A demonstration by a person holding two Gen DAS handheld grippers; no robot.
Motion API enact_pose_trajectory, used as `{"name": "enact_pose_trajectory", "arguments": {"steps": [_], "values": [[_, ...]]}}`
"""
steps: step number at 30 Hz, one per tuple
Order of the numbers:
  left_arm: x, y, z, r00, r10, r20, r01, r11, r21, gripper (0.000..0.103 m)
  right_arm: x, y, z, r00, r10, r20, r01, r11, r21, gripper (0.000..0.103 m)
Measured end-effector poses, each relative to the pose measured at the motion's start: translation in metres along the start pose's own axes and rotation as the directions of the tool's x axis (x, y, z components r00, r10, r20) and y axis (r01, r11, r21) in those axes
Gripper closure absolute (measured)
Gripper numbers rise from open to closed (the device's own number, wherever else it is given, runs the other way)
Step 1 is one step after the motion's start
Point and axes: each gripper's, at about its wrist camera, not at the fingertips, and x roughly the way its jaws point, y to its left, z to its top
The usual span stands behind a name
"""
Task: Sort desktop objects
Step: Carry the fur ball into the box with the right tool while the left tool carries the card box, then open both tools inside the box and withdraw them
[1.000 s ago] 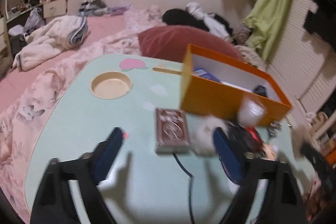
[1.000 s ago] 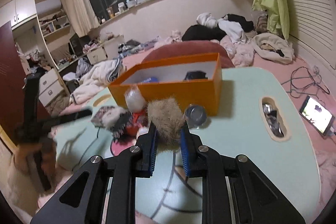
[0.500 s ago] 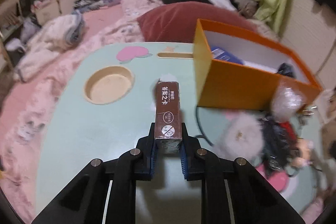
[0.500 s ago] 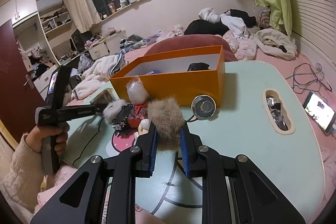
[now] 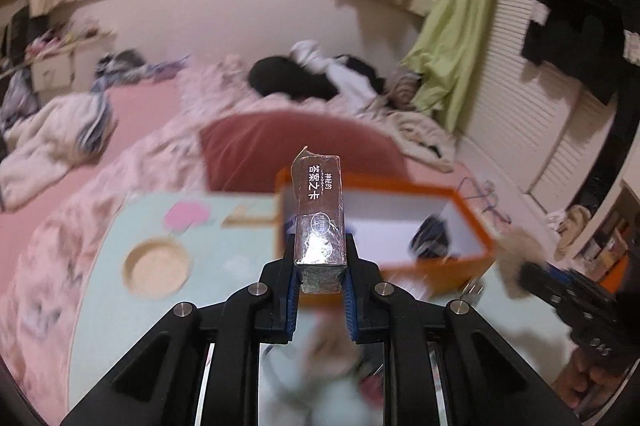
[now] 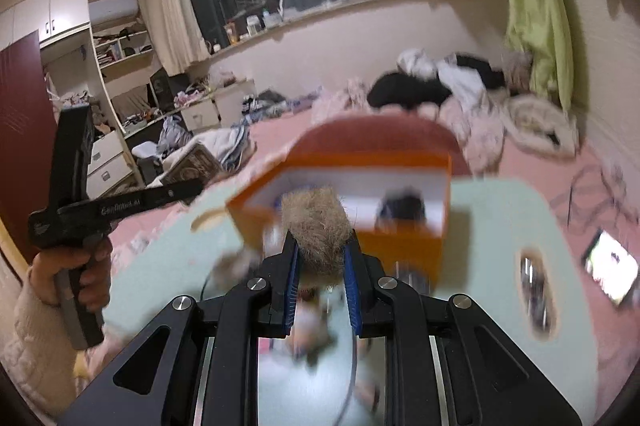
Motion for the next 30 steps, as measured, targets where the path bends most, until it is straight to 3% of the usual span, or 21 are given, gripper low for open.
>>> {"name": "enact_pose_trajectory", "arguments": {"steps": [4, 5, 6, 7, 8, 9, 10, 13, 15, 17, 20, 25, 30], "values": [[0.034, -0.016, 0.017, 0.999, -0.026, -0.033, 0.026, 1.0, -0.005, 0.084, 0.037, -0.011, 0.027, 1.0, -0.012, -0.019, 0.013, 0.999, 0.047, 0.08], [0.048, -0.017, 0.016, 0.998, -0.021, -0.057, 0.02, 1.0, -0.015, 0.069, 0.047, -0.014, 0.028, 0.999, -0.023, -0.041, 0.026, 0.998, 0.063, 0.078], [0.057, -0.017, 0.015, 0.997, -0.013, -0.081, 0.011, 1.0, -0.021, 0.034, 0.061, -0.019, 0.027, 0.996, -0.047, -0.081, 0.054, 0.995, 0.078, 0.07], [0.071, -0.015, 0.009, 0.992, 0.017, -0.129, -0.022, 0.999, -0.037, 0.023, 0.075, -0.024, 0.023, 0.986, -0.073, -0.148, 0.087, 0.992, 0.087, 0.056], [0.08, -0.013, 0.003, 0.987, 0.033, -0.156, -0.041, 0.998, -0.053, 0.021, 0.09, -0.03, 0.017, 0.965, -0.103, -0.239, 0.128, 0.987, 0.094, 0.055], [0.082, -0.016, -0.002, 0.99, 0.045, -0.134, -0.05, 0.998, -0.032, 0.02, 0.088, -0.026, 0.016, 0.97, -0.151, -0.192, 0.161, 0.986, 0.037, 0.044], [0.08, -0.023, -0.005, 0.991, 0.074, -0.109, -0.071, 0.997, 0.036, 0.02, 0.088, -0.023, 0.013, 0.96, -0.209, -0.186, 0.211, 0.977, -0.011, 0.032], [0.081, -0.029, -0.008, 0.986, 0.089, -0.139, -0.08, 0.994, 0.071, 0.02, 0.083, -0.024, 0.004, 0.967, -0.198, -0.161, 0.198, 0.98, -0.02, 0.032], [0.074, -0.027, -0.006, 0.991, 0.037, -0.126, -0.033, 0.999, 0.036, 0.02, 0.081, -0.027, 0.004, 0.97, -0.183, -0.16, 0.183, 0.983, -0.013, 0.032], [0.054, -0.024, -0.002, 0.999, -0.003, -0.054, 0.002, 1.0, -0.013, 0.02, 0.078, -0.03, 0.006, 0.973, -0.159, -0.165, 0.162, 0.987, 0.01, 0.032], [0.022, -0.018, -0.002, 0.999, -0.004, 0.034, 0.005, 0.999, -0.05, 0.02, 0.055, -0.032, 0.009, 0.991, -0.087, -0.097, 0.093, 0.994, 0.06, 0.032], [-0.004, -0.009, -0.024, 0.999, -0.007, -0.036, 0.004, 0.997, -0.072, 0.02, 0.018, -0.015, 0.001, 0.995, -0.075, -0.062, 0.075, 0.997, 0.009, 0.032], [-0.01, -0.012, -0.068, 0.991, 0.037, -0.125, -0.037, 0.999, -0.005, 0.02, 0.006, -0.014, -0.032, 0.98, -0.082, -0.18, 0.087, 0.996, 0.015, 0.032]]}}
